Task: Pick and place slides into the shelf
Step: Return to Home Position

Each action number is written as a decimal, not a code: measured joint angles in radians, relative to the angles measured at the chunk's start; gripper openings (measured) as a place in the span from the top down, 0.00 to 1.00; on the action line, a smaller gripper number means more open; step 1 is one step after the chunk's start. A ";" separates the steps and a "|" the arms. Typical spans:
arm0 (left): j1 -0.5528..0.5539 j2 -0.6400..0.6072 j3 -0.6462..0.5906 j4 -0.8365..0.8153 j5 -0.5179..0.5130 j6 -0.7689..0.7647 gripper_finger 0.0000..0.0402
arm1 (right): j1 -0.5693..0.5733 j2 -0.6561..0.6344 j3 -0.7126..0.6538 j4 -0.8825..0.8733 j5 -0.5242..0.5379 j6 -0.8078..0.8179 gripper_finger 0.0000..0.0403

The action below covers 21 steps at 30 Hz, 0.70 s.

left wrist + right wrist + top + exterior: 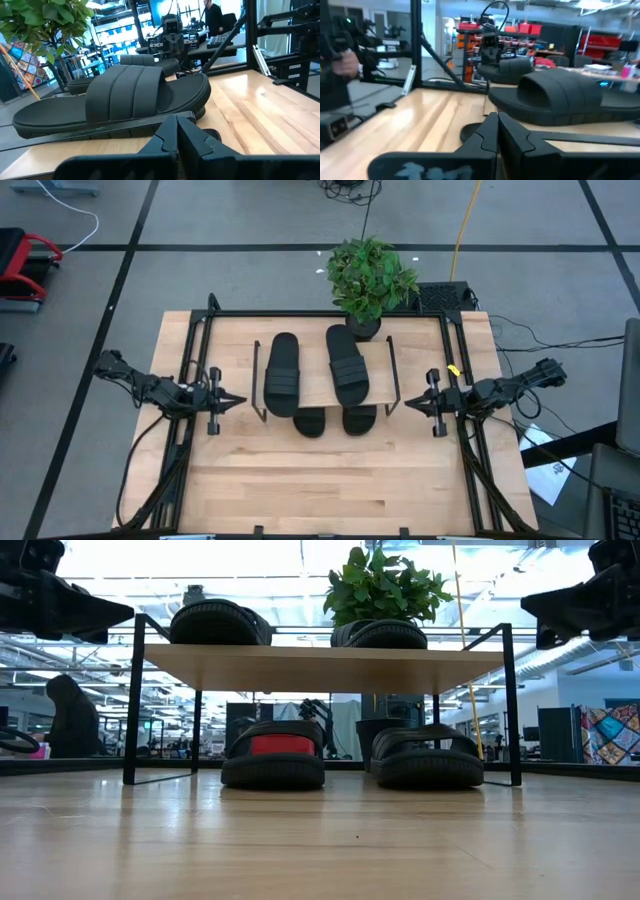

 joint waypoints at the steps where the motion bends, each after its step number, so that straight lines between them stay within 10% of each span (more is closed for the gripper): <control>1: 0.000 0.000 0.000 0.000 0.000 -0.005 1.00 | 0.000 0.000 -0.013 0.022 0.005 -0.014 1.00; 21: -0.001 0.104 0.000 0.001 -0.008 -0.072 0.97 | -0.001 0.000 -0.036 0.086 0.007 0.010 1.00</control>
